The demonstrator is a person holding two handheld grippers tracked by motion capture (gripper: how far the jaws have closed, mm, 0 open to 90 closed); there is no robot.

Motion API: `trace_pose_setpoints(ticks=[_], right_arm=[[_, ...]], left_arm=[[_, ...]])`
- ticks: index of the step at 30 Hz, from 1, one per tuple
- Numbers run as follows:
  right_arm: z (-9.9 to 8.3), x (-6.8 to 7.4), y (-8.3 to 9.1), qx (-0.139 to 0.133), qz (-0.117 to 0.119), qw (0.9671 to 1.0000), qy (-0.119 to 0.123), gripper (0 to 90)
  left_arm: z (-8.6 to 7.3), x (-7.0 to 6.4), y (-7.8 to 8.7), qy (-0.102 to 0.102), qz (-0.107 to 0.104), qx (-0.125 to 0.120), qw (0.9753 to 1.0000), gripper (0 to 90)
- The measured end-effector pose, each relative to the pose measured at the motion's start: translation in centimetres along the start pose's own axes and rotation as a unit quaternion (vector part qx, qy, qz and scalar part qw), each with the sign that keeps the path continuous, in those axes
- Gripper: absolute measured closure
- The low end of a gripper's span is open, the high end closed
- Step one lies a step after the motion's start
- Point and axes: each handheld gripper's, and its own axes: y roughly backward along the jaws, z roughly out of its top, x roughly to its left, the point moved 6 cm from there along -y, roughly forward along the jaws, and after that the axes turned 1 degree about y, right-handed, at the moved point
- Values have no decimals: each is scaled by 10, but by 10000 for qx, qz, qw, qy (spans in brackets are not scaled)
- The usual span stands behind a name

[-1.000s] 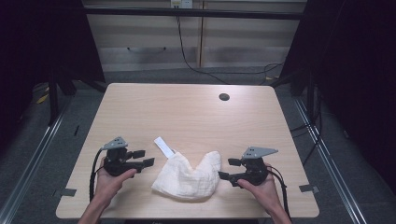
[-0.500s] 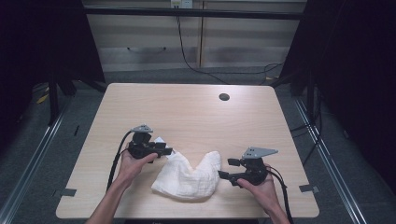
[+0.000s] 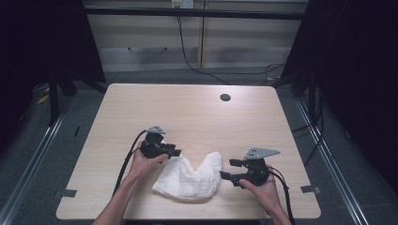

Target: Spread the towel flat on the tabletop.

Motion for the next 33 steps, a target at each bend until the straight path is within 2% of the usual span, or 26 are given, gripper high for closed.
trace_pose_setpoints(ticks=[2, 6, 7, 8, 9, 11, 13, 16, 17, 18, 21, 22, 24, 26, 28, 33], right_arm=[[0, 0, 0, -9, 10, 10000, 13, 312], [0, -1, 1, -8, -2, 10000, -7, 312], [0, -2, 1, -6, -8, 10000, -13, 312], [-1, -2, 1, 2, -23, 10000, -35, 312], [-1, -2, 1, 6, -33, 10000, -48, 312], [-2, -2, 1, 12, -26, 10000, -54, 312], [-2, -2, 0, 44, -47, 10000, -42, 312], [-3, -2, 1, 29, -53, 10000, -35, 312], [-3, -2, 1, 27, -58, 10000, -34, 312], [-3, -2, 1, 27, -60, 10000, -32, 312], [-4, -2, 0, 49, -69, 10000, -52, 312], [-4, -2, 0, 50, -68, 9999, -56, 312], [-3, -2, 0, 36, -59, 10000, -73, 312], [-3, -3, 1, 14, -69, 9999, -72, 313], [-2, -3, 2, 1, -73, 9999, -83, 313], [-2, -4, 3, -28, -76, 9999, -117, 313]], left_arm=[[-2, -2, -3, -156, 92, 135, 9997, 595], [-5, -4, -5, -315, 171, 236, 9991, 600], [-5, -6, -6, -443, 246, 268, 9984, 601], [-6, -7, -6, -668, 418, 310, 9964, 626], [-6, -9, -7, -804, 505, 344, 9949, 636], [-7, -12, -7, -1122, 712, 414, 9903, 662], [-8, -13, -7, -1153, 765, 432, 9894, 707], [-11, -15, -6, -1211, 687, 374, 9896, 807], [-12, -16, -6, -1185, 680, 281, 9902, 834], [-12, -16, -6, -1149, 663, 288, 9907, 856], [-13, -14, -5, -841, 499, 233, 9949, 875], [-14, -13, -5, -663, 354, 194, 9970, 876], [-15, -10, -4, -431, 150, 106, 9989, 878], [-17, -9, -4, -231, 26, 25, 9997, 880], [-17, -8, -3, -131, -7, -1, 9999, 880], [-13, -8, 2, -34, -83, -138, 9999, 880]])
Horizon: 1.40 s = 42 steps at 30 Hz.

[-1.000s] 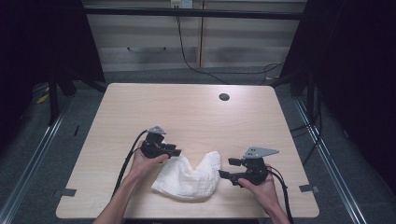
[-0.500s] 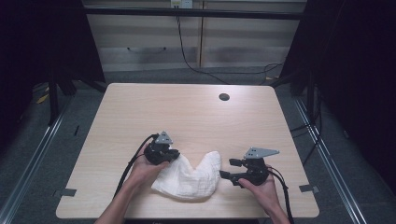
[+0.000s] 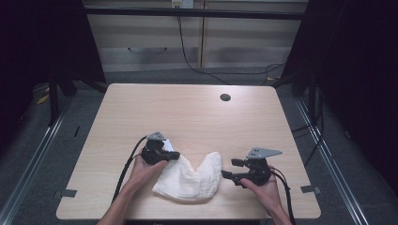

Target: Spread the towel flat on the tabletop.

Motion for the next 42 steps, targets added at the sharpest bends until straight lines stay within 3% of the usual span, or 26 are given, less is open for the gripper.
trace_pose_setpoints(ticks=[12, 19, 25, 32, 34, 38, 42], right_arm=[[1, -2, 2, -32, -23, 10000, -18, 313], [0, -4, 3, -18, -78, 10000, -49, 313], [0, -5, 4, -40, -98, 9999, -82, 313], [0, -6, 7, -35, -176, 9998, -19, 313], [1, -7, 9, -54, -182, 9998, -51, 313], [0, -11, 14, -108, -233, 9997, -44, 327], [-1, -17, 19, -104, -303, 9994, -140, 386]], left_arm=[[31, -16, 26, -221, -173, -461, 9985, 880], [55, -31, 47, -390, -271, -876, 9950, 880], [86, -51, 67, -705, -306, -1277, 9888, 880], [123, -69, 86, -889, -361, -1737, 9801, 880], [126, -72, 90, -896, -389, -1822, 9784, 880], [117, -68, 92, -907, -275, -1764, 9797, 880], [93, -51, 96, -744, -95, -1656, 9833, 879]])
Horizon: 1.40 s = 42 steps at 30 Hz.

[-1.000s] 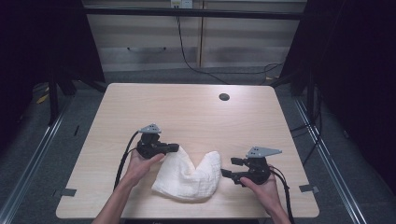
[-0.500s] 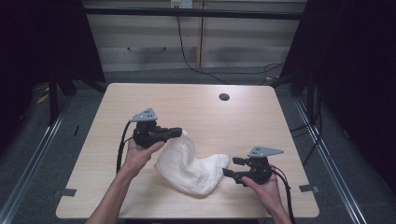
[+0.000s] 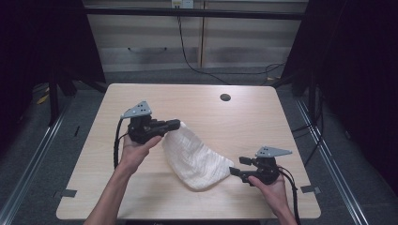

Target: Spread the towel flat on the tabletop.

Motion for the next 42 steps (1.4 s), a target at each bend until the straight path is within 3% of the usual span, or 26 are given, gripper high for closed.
trace_pose_setpoints(ticks=[4, 8, 15, 20, 23, 25, 27, 31, 34, 39, 42], right_arm=[[2, -5, 1, 25, 2, 10000, 9, 482], [12, -15, -3, 49, -41, 9999, 120, 579], [27, -26, -23, 162, 70, 9998, 134, 629], [34, -30, -44, 220, 162, 9996, 103, 628], [35, -31, -58, 308, 223, 9992, 94, 575], [34, -31, -64, 291, 356, 9989, -60, 546], [31, -33, -69, 329, 396, 9986, -144, 525], [24, -33, -75, 528, 439, 9976, -111, 509], [24, -32, -78, 522, 474, 9975, -103, 525], [21, -27, -82, 594, 583, 9965, -80, 619], [21, -26, -83, 540, 565, 9969, -66, 742]], left_arm=[[-17, 13, 15, 166, 166, 33, 9997, 879], [-28, 18, 25, 173, 375, 149, 9990, 878], [-46, 26, 35, 306, 519, 165, 9980, 878], [-62, 31, 34, 446, 541, 225, 9973, 878], [-66, 32, 34, 493, 547, 229, 9970, 878], [-67, 32, 34, 521, 549, 222, 9969, 878], [-69, 35, 35, 539, 560, 215, 9967, 877], [-73, 37, 38, 583, 589, 204, 9964, 877], [-78, 39, 39, 627, 611, 215, 9959, 877], [-84, 42, 40, 681, 658, 263, 9952, 875], [-86, 42, 40, 717, 632, 231, 9952, 876]])
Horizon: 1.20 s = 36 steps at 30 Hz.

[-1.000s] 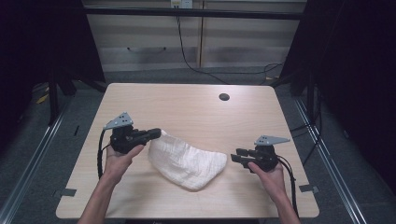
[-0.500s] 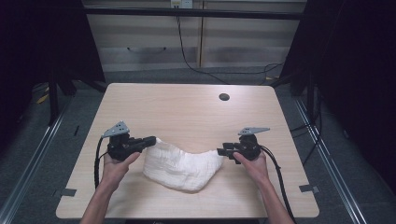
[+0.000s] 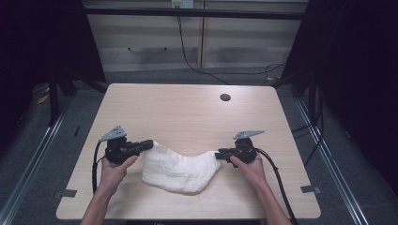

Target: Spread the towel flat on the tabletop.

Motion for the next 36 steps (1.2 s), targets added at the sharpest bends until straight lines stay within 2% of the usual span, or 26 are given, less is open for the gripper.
trace_pose_setpoints(ticks=[3, 4, 5, 14, 19, 25, 28, 32, 36], right_arm=[[1, 1, 0, -70, 33, 10000, -51, 839], [2, 1, 0, -89, 11, 10000, -1, 871], [2, 1, 1, -101, -6, 9999, -14, 879], [12, 2, 16, -349, -76, 9994, 7, 891], [22, 5, 32, -579, -46, 9982, 120, 892], [36, 11, 46, -721, -36, 9971, 249, 894], [45, 14, 53, -785, -61, 9964, 314, 894], [61, 18, 67, -951, -108, 9945, 420, 894], [74, 21, 79, -1099, -160, 9926, 497, 895]], left_arm=[[-1, 1, 1, 23, 12, -9, 10000, 875], [-1, 1, 1, 27, 2, -15, 10000, 876], [0, 1, 1, 34, 0, -23, 10000, 875], [0, 2, 1, 48, 9, -45, 10000, 875], [-1, 2, 0, 54, 52, 11, 10000, 876], [4, 5, 6, 104, 131, -89, 9998, 876], [11, 4, 11, 71, 134, -151, 9998, 877], [31, 0, 18, -8, 43, -360, 9993, 877], [51, -3, 23, -69, 37, -532, 9986, 878]])
